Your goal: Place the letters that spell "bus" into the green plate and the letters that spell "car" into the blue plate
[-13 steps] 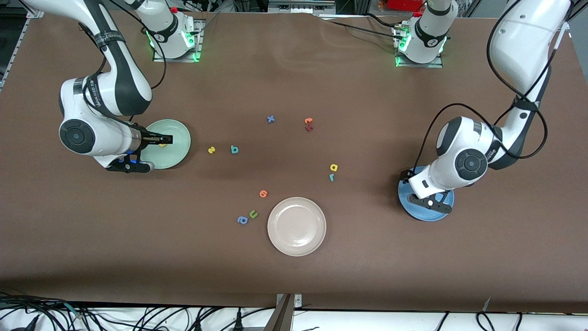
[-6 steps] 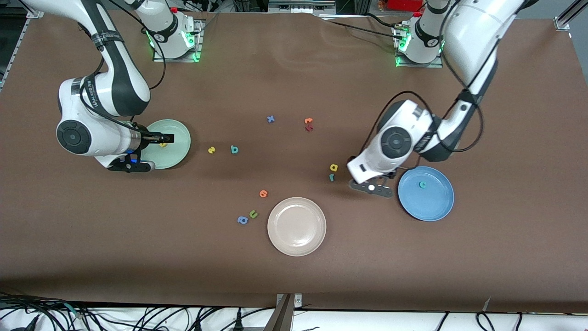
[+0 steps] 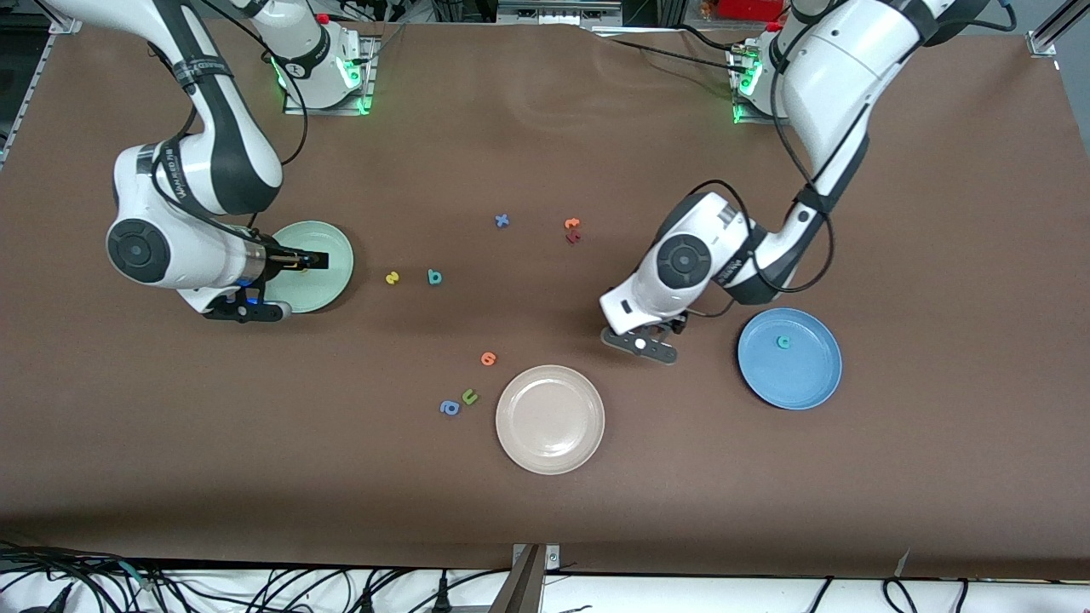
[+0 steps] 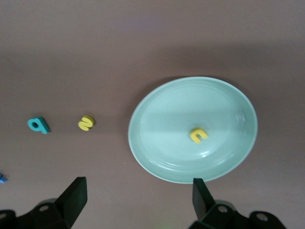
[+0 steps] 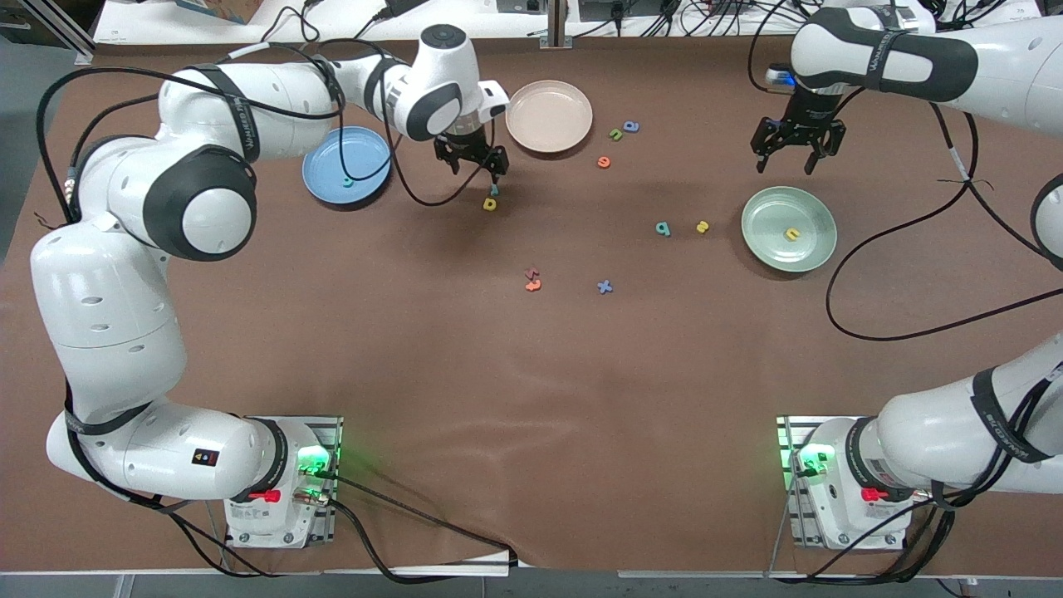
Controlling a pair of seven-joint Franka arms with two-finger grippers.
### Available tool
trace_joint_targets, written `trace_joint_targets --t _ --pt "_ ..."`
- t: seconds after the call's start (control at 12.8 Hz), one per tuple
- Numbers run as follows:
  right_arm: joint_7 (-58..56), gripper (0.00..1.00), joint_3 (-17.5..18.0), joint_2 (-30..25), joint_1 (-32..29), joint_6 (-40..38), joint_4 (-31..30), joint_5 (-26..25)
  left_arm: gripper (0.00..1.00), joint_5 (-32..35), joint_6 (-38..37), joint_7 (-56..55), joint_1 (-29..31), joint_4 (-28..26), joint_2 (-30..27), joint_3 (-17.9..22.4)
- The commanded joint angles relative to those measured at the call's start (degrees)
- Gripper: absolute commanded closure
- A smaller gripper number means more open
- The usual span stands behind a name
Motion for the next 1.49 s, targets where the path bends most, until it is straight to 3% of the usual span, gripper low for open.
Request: trace_joint_targets --t 0.0,0.47,0.78,0.86,1.18,1.41 --pt "3.92 0.02 -0.01 2.36 3.81 3.90 0.25 0.19 0.25 1.42 0.61 -0.26 -2.16 1.03 2.17 0.59" --pt "5.34 0.02 -0.01 9.56 12.08 15.41 -0.45 -0.50 0.31 3.44 2.45 -0.26 -2.17 -0.73 3.84 0.68" --pt "2.53 0.02 -0.01 10.71 12.88 21.15 -3.62 -4.64 0.81 3.44 2.19 -0.34 -1.99 -0.73 3.59 0.68" --pt "2.52 0.02 -0.01 11.41 12.88 21.23 -3.62 -4.64 0.88 3.44 1.93 -0.35 -1.82 -0.73 3.41 0.59" --pt "2.52 0.02 -0.19 13.00 12.79 21.41 -3.18 -4.99 0.88 3.44 -2.18 0.00 -1.03 -0.03 0.26 0.50" --pt "2.61 0.02 -0.19 13.35 12.79 21.41 -3.18 -5.08 0.85 3.18 -6.95 3.94 3.27 0.42 -2.65 0.41"
